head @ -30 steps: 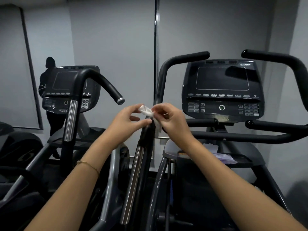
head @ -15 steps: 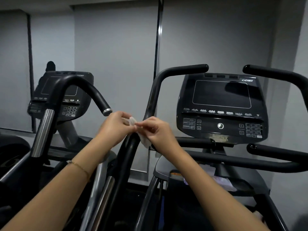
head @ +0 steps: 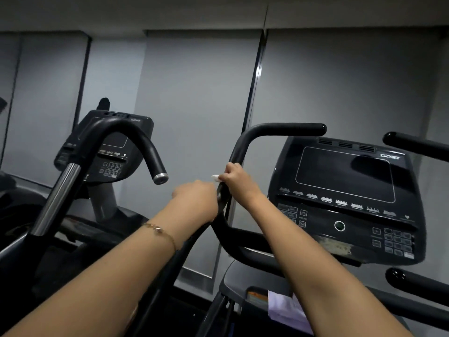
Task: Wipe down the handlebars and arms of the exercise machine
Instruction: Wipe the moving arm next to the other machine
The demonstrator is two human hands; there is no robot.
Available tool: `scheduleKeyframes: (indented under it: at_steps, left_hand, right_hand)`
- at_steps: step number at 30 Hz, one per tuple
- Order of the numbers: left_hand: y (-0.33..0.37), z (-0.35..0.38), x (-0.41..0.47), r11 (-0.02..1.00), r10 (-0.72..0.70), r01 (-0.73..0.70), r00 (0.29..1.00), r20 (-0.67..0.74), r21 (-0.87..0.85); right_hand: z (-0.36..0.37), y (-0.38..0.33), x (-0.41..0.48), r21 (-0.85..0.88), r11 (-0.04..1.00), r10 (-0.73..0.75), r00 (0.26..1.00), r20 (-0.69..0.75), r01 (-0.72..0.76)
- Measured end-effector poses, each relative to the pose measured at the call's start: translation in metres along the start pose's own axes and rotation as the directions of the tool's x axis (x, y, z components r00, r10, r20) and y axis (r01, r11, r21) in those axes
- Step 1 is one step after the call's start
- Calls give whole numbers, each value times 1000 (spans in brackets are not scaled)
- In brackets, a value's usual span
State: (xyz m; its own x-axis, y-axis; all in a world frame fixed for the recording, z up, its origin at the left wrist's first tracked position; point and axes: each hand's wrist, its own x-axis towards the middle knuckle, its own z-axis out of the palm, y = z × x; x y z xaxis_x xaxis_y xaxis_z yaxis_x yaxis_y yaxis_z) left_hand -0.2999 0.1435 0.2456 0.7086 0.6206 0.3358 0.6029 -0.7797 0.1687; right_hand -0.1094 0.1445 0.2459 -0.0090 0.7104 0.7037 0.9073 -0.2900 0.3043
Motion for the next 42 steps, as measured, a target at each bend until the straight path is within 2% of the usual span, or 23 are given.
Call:
scheduleKeyframes:
  at_steps: [2,4,6,8,10,13,16,18,19,21,23,25,28,30,31,33,35,36,38,40,42]
  left_hand:
    - [15,3,4,994,17,-15,1000,-25,104]
    - [29,12,11,975,52,-45,998,-26,219]
    - [45,27,21,933,106,-89,994,-31,347]
    - [56,41,32,894,106,-92,994,-7,438]
    - [62,53,39,833,31,-56,998,55,551]
    - [64,67,46,729,-99,79,995,-10,680]
    - [68,76,50,644,-87,95,995,-51,759]
    - [69,82,56,631,-77,110,994,-79,768]
    - [69,82,56,628,-66,111,994,-89,770]
    - [68,81,58,625,-39,106,994,-105,773]
    - [68,80,56,606,-61,128,991,-115,785]
    - [69,77,54,604,-87,144,990,-115,784]
    - [72,71,57,588,-102,122,992,-76,800]
    - [74,68,58,561,-133,123,989,-58,818]
    - [76,66,60,550,-151,124,987,-48,826]
    - [79,61,65,570,-160,128,986,-43,812]
    - [82,57,77,675,-131,121,990,-43,727]
    - [82,54,84,762,-101,117,993,-62,637]
    - [81,50,91,894,-50,114,986,-157,433]
    - [79,50,95,935,-40,132,961,-273,329]
    - [79,56,98,955,-52,135,953,-297,264]
  right_hand:
    - [-7,7,9,-62,998,18,999,-34,-20]
    - [-5,9,6,-81,996,-37,999,-12,36]
    - [-1,3,-8,-101,978,-172,980,102,182]
    - [-5,-2,-15,-142,954,-229,947,227,265]
    - [-9,-1,-8,-192,944,-214,941,262,268]
    - [-17,4,8,-288,934,-154,966,209,211]
    - [-19,12,18,-308,947,-54,991,125,91]
    - [-12,14,13,-255,963,-87,996,12,87]
    - [-5,14,6,-220,965,-155,987,-39,143]
    - [7,14,-5,-245,919,-315,949,15,308]
    - [5,22,-1,-266,878,-393,917,72,398]
    - [-9,34,17,-279,899,-338,940,48,338]
    - [-31,48,40,-296,949,-109,994,2,104]
    - [-30,45,42,-319,943,-88,996,25,92]
    - [-27,37,40,-322,935,-147,988,38,152]
    - [-14,23,32,-304,906,-272,956,112,293]
    - [-9,19,24,-271,904,-282,938,200,329]
    - [-11,21,24,-241,927,-241,949,204,287]
    - [-18,29,27,-165,970,-158,980,119,176]
    - [-21,36,29,-125,987,-94,995,30,97]
    - [-17,42,24,-86,990,-113,994,-7,112]
